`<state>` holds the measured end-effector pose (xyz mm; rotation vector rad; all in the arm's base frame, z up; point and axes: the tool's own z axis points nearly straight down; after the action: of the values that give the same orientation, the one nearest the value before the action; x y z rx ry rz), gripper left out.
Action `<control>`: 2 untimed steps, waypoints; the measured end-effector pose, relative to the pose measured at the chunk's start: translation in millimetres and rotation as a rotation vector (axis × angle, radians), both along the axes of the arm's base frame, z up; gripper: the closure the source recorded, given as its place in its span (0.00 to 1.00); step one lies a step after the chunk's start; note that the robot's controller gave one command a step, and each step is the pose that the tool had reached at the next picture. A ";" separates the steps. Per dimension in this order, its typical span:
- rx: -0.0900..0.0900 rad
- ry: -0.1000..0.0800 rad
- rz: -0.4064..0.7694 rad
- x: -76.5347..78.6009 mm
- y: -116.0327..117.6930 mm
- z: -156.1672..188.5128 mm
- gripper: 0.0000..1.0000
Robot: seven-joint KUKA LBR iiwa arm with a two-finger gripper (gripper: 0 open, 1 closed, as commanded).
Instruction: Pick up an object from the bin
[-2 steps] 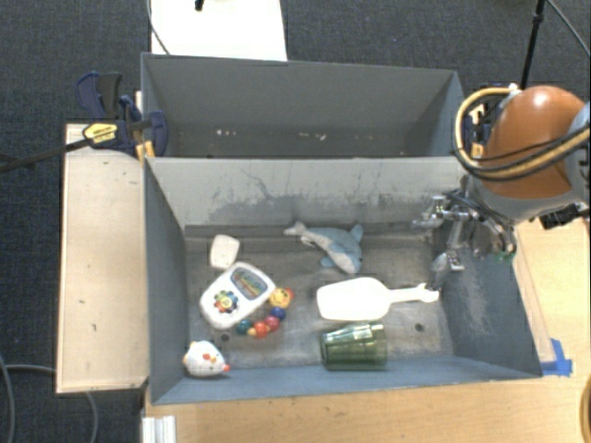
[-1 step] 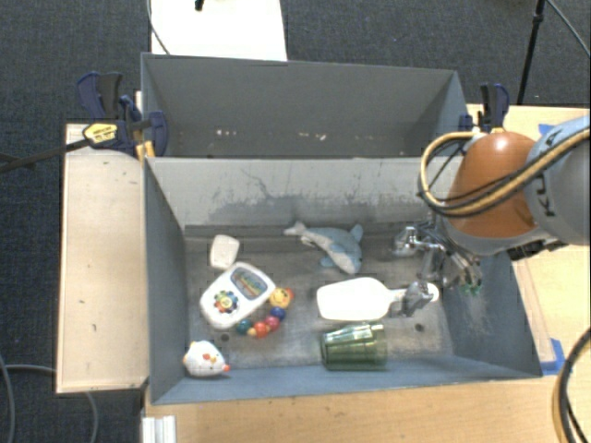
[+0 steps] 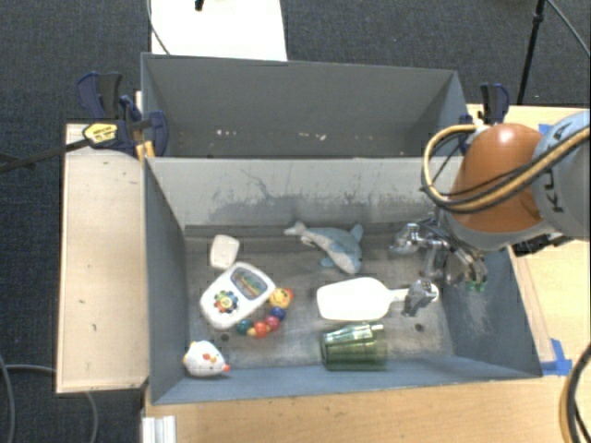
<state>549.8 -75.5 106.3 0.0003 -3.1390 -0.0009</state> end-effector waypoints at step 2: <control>0.000 -0.011 -0.176 4.9 7.1 -12.0 0.00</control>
Offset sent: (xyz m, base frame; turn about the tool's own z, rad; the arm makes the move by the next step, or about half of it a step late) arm 0.0032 0.0096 -0.0363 0.2062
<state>554.7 -68.4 94.3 -0.2764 -3.1380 -0.0008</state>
